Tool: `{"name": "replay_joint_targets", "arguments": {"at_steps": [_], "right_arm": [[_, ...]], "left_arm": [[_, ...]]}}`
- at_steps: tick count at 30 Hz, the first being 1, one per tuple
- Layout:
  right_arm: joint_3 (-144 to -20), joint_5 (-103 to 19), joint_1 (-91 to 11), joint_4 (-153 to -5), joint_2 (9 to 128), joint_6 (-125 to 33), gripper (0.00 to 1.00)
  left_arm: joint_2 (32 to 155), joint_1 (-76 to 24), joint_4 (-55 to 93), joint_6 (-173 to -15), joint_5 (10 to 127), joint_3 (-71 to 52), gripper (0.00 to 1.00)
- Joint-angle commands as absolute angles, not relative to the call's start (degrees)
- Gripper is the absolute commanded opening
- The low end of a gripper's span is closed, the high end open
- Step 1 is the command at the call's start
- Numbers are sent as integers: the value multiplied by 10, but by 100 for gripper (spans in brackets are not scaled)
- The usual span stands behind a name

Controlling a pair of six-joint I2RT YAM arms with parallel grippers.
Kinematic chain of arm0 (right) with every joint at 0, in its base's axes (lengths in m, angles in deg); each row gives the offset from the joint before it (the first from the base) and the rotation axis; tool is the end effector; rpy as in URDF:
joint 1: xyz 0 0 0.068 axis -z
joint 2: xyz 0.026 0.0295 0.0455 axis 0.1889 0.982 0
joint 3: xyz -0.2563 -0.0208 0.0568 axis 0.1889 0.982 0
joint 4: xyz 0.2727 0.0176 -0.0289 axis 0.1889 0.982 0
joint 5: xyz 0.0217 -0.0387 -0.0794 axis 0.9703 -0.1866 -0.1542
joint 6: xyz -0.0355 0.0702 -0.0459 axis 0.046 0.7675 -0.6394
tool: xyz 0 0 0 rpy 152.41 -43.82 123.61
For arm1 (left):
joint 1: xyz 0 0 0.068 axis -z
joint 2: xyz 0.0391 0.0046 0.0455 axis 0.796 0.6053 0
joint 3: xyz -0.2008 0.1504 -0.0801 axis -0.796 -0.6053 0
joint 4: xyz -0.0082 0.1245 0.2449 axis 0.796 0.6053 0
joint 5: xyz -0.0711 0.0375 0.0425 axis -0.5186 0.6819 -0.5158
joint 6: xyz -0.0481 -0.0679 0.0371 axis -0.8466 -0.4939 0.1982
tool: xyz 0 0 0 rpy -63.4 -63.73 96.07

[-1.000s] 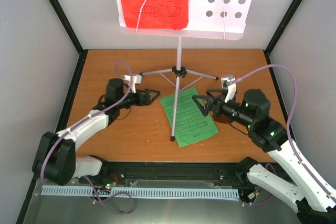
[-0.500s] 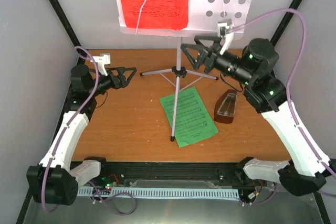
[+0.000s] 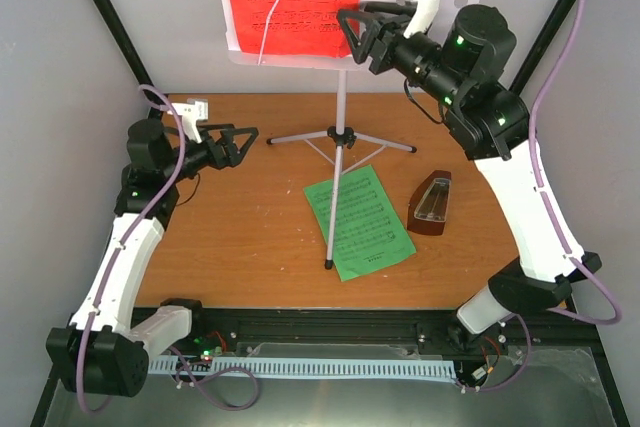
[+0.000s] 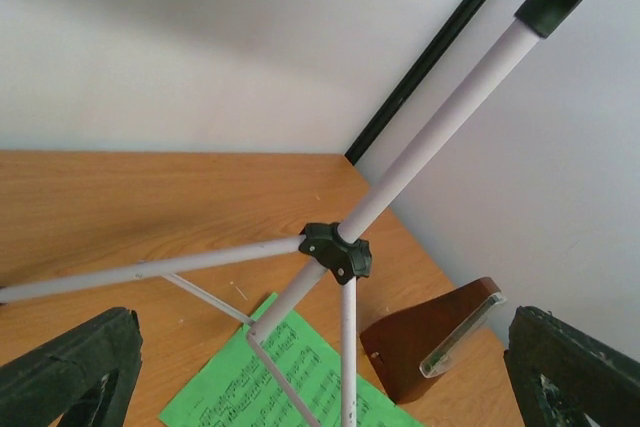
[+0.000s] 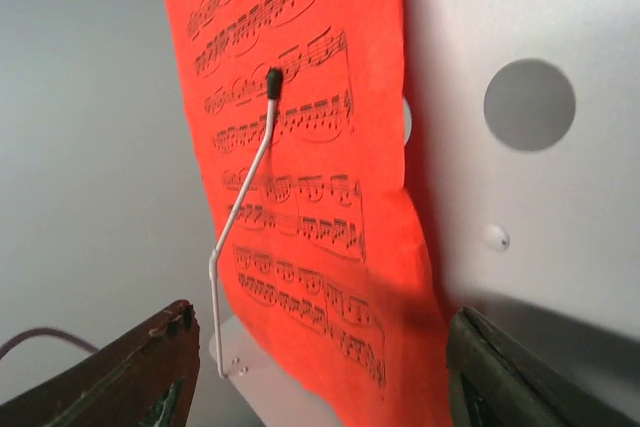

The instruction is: Pack up the instrument practice props

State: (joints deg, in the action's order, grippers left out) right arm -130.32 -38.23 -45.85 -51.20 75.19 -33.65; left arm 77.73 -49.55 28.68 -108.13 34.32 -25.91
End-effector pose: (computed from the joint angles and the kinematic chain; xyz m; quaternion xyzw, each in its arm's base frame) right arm 0.2687 0.2076 0.5881 -0.1652 0.6396 0.3980 0.6366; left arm 0.2813 -0.0707 0.3494 0.0814 0.7521 -0.4193 0.5019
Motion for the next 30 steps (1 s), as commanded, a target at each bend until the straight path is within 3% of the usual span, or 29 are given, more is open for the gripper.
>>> {"name": "replay_joint_targets", "arguments": {"at_steps": [1, 18, 27, 30], "right_arm": [[-1358, -403, -461, -488, 781, -350, 65], [-1412, -386, -461, -496, 835, -353, 51], [-1416, -401, -461, -515, 850, -360, 46], [-1416, -397, -461, -523, 853, -361, 39]], "left_arm": [[754, -498, 316, -1050, 360, -221, 100], [744, -498, 322, -1047, 351, -182, 99], [758, -498, 315, -1052, 327, -102, 99], [766, -498, 307, -1064, 317, -78, 99]]}}
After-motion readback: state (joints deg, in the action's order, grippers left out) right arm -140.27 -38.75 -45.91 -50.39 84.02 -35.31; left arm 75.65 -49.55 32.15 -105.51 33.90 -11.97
